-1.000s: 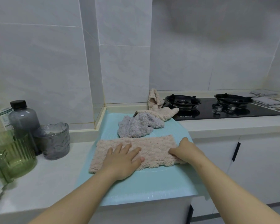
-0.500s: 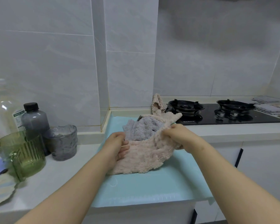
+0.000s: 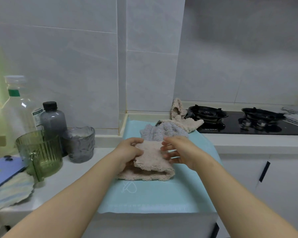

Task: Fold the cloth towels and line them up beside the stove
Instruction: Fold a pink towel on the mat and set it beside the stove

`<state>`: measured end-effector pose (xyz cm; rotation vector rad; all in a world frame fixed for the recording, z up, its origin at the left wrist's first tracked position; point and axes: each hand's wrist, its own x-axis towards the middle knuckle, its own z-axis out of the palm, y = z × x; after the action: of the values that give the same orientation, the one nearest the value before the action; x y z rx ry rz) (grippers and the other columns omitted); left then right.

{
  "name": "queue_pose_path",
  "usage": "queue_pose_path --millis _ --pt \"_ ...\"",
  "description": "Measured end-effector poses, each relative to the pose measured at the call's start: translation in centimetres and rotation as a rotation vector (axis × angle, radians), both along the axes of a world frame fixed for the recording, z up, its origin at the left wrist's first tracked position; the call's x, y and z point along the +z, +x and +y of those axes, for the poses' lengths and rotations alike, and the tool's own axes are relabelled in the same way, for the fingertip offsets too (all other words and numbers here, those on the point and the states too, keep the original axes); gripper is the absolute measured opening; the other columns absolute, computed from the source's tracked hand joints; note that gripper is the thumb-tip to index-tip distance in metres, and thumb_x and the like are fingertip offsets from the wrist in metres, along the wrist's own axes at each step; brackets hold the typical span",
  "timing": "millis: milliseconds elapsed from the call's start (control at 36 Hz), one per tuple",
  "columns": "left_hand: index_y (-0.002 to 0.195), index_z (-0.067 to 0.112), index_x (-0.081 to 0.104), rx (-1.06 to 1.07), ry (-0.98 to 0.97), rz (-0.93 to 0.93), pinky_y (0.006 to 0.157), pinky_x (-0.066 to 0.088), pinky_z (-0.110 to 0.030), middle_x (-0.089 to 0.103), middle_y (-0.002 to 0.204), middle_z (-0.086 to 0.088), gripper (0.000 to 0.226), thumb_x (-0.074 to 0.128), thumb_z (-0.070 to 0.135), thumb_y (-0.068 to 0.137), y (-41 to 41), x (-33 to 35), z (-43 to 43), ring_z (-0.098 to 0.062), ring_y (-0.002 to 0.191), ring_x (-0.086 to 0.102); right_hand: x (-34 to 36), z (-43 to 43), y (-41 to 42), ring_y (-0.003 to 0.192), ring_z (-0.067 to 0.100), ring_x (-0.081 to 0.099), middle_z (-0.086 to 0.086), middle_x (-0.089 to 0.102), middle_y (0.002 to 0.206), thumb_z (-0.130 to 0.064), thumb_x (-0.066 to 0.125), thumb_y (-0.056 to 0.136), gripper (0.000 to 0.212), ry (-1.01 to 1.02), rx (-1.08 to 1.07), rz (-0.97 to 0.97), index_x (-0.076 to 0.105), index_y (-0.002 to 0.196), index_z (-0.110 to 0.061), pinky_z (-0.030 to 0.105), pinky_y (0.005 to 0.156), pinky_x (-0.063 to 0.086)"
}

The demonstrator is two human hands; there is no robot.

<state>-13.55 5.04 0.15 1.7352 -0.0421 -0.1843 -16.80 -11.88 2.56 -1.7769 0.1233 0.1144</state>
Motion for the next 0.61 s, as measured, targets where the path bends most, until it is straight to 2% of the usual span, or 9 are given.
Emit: queue_pose_path --millis 28,111,167,222,306,417,500,556,611 --pt "0.119 0.015 0.057 0.01 0.044 -0.035 0.07 0.047 -0.02 0.05 0.118 -0.006 0.041 0.055 -0.009 0.086 0.1 0.2 0.3 -0.023 0.098 0.056 0.0 -0.1 0.0 0.06 0.017 0.054 0.004 0.061 0.085 -0.028 0.05 0.095 0.018 -0.012 -0.005 -0.012 0.056 0.087 -0.014 0.024 0.056 0.043" --pt "0.119 0.014 0.057 0.023 0.091 -0.077 0.04 0.036 -0.014 0.052 0.095 0.0 0.038 0.052 -0.007 0.088 0.4 0.7 1.7 -0.016 0.06 0.047 -0.2 0.0 0.1 0.062 0.016 0.054 0.003 0.062 0.085 -0.026 0.05 0.094 0.014 -0.046 -0.015 -0.042 0.056 0.088 -0.014 0.024 0.058 0.042" --pt "0.122 0.014 0.055 0.037 0.12 -0.06 0.046 0.036 -0.02 0.054 0.094 0.0 0.04 0.053 -0.005 0.088 0.9 0.6 2.7 -0.016 0.059 0.045 -0.3 0.4 0.2 0.064 0.015 0.053 0.001 0.061 0.084 -0.025 0.05 0.094 0.015 -0.088 -0.02 -0.062 0.056 0.086 -0.015 0.024 0.06 0.041" --pt "0.124 0.015 0.054 0.036 0.162 -0.038 0.054 0.039 -0.023 0.055 0.107 -0.004 0.041 0.053 -0.005 0.088 0.9 0.5 3.5 -0.016 0.064 0.049 -0.6 0.8 0.3 0.065 0.014 0.052 0.0 0.06 0.083 -0.025 0.049 0.094 0.017 -0.135 -0.013 -0.072 0.056 0.083 -0.015 0.025 0.06 0.039" --pt "0.126 0.013 0.053 0.0 0.238 -0.038 0.065 0.042 -0.024 0.052 0.117 -0.006 0.043 0.056 -0.004 0.087 0.8 0.2 4.3 -0.019 0.081 0.054 -1.2 1.4 0.5 0.063 0.013 0.048 -0.001 0.059 0.082 -0.026 0.048 0.094 0.018 -0.243 -0.012 -0.091 0.055 0.084 -0.013 0.025 0.058 0.037" --pt "0.129 0.014 0.052 -0.076 0.375 -0.057 0.07 0.044 -0.019 0.05 0.127 -0.01 0.045 0.062 0.004 0.086 0.5 -0.6 5.0 -0.017 0.089 0.055 -2.0 2.1 0.5 0.077 0.021 0.053 -0.001 0.058 0.078 -0.022 0.046 0.09 0.016 -0.685 -0.179 -0.25 0.053 0.077 -0.017 0.028 0.063 0.036" --pt "0.127 0.018 0.054 -0.091 0.411 -0.102 0.084 0.043 -0.025 0.052 0.128 -0.01 0.043 0.064 0.01 0.086 0.3 -0.6 4.9 -0.024 0.113 0.055 -1.9 3.1 0.5 0.093 0.026 0.056 0.003 0.065 0.093 -0.02 0.043 0.089 0.019 -0.844 -0.269 -0.433 0.06 0.089 -0.014 0.033 0.072 0.043" --pt "0.127 0.021 0.054 -0.097 0.449 -0.141 0.086 0.039 -0.023 0.053 0.129 -0.007 0.043 0.064 0.015 0.086 0.2 -0.3 4.7 -0.022 0.114 0.054 -1.8 3.8 0.6 0.108 0.026 0.051 0.004 0.063 0.112 -0.02 0.042 0.091 0.026 -0.877 -0.199 -0.496 0.063 0.105 -0.015 0.036 0.086 0.041" --pt "0.131 0.028 0.049 -0.05 0.67 -0.22 0.095 0.036 -0.024 0.045 0.139 0.0 0.046 0.061 0.025 0.086 0.2 -0.1 4.2 -0.02 0.12 0.046 -2.1 4.4 0.9 0.12 0.024 0.043 0.001 0.055 0.129 -0.021 0.04 0.093 0.034 -0.923 -0.1 -0.484 0.057 0.122 -0.019 0.035 0.096 0.034"
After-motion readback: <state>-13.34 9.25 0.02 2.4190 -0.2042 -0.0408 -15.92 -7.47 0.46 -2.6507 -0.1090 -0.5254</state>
